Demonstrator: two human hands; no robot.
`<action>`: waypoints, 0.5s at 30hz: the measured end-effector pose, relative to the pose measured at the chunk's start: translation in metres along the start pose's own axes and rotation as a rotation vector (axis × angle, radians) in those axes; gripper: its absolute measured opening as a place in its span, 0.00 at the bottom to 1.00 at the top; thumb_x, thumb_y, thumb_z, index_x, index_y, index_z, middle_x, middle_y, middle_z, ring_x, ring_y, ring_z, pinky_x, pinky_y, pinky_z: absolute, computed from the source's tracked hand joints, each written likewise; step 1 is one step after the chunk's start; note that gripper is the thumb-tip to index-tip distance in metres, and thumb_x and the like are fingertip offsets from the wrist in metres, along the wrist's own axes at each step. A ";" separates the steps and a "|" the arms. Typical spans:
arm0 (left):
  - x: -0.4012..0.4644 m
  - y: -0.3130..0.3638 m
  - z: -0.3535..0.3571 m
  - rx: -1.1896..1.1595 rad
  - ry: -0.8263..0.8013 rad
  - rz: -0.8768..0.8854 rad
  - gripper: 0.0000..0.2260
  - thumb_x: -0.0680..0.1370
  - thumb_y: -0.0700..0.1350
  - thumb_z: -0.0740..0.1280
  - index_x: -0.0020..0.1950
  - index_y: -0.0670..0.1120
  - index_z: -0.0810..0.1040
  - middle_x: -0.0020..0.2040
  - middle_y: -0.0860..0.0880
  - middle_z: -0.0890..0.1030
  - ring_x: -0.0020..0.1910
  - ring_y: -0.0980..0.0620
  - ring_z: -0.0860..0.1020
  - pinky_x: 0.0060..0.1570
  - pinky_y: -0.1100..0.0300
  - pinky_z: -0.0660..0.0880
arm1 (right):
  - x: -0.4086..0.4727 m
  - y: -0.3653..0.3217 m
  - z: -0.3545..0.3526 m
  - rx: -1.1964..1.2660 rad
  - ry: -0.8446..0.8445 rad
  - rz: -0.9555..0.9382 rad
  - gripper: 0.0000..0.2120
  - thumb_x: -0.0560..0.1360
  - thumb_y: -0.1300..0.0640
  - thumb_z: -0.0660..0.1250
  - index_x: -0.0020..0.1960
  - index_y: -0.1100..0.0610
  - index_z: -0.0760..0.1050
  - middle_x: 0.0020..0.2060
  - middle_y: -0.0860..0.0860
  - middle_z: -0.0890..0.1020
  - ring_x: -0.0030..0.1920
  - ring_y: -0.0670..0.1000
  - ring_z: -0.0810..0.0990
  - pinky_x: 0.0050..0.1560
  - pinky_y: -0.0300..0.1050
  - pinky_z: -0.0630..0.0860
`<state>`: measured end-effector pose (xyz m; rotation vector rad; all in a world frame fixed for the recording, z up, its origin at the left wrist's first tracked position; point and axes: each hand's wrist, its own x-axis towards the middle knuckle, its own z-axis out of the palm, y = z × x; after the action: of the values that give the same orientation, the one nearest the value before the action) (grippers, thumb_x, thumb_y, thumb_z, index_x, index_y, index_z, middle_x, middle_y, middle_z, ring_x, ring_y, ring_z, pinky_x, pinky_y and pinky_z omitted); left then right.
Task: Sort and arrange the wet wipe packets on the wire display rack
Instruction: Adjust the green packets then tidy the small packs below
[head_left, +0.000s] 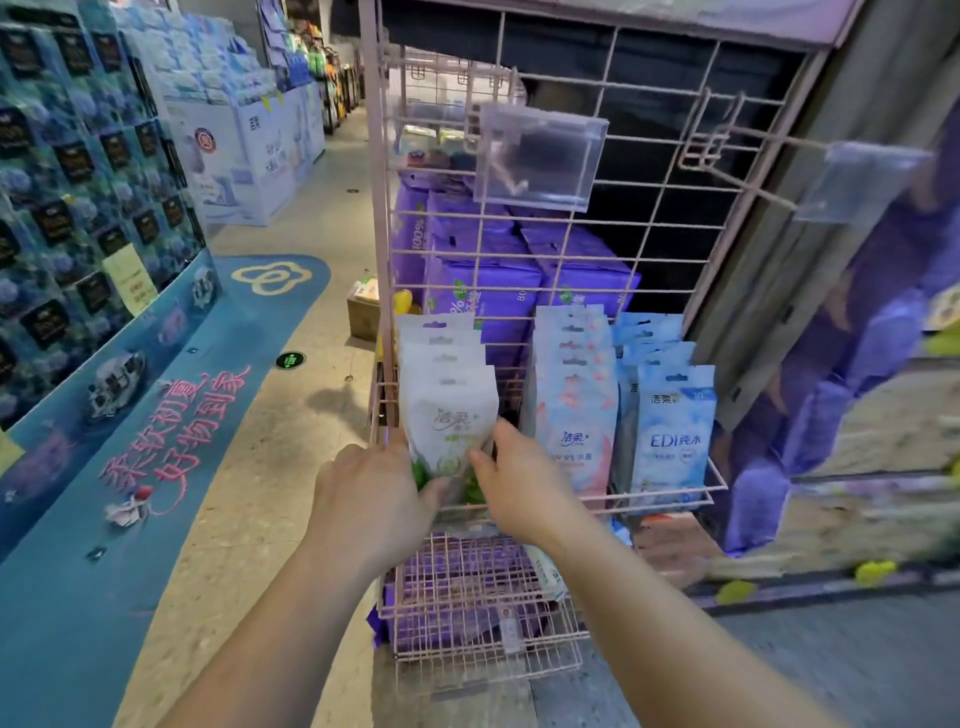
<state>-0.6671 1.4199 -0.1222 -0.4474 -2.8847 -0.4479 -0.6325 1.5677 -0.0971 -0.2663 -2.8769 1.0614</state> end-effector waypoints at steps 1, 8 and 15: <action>0.000 0.001 0.001 0.021 0.011 -0.017 0.16 0.76 0.61 0.56 0.52 0.51 0.72 0.45 0.48 0.80 0.44 0.47 0.72 0.41 0.53 0.66 | 0.000 -0.001 0.001 -0.030 -0.001 -0.010 0.11 0.80 0.52 0.57 0.61 0.51 0.67 0.52 0.51 0.80 0.49 0.54 0.77 0.46 0.47 0.73; -0.002 0.003 -0.004 -0.086 0.047 -0.126 0.12 0.75 0.56 0.64 0.51 0.50 0.76 0.43 0.45 0.82 0.45 0.41 0.77 0.39 0.53 0.73 | 0.004 -0.005 -0.009 -0.118 -0.056 -0.039 0.17 0.79 0.54 0.59 0.67 0.56 0.66 0.56 0.55 0.79 0.55 0.58 0.78 0.53 0.53 0.76; -0.044 0.026 0.008 -0.244 0.385 -0.348 0.28 0.68 0.53 0.74 0.65 0.49 0.70 0.54 0.48 0.77 0.55 0.45 0.74 0.48 0.50 0.70 | -0.061 0.059 -0.014 0.272 0.081 -0.321 0.14 0.72 0.48 0.64 0.58 0.41 0.72 0.40 0.29 0.79 0.45 0.33 0.78 0.46 0.26 0.72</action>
<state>-0.6188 1.4344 -0.1328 0.1095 -2.5374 -0.8434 -0.5626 1.6094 -0.1246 0.1582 -2.5459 1.3159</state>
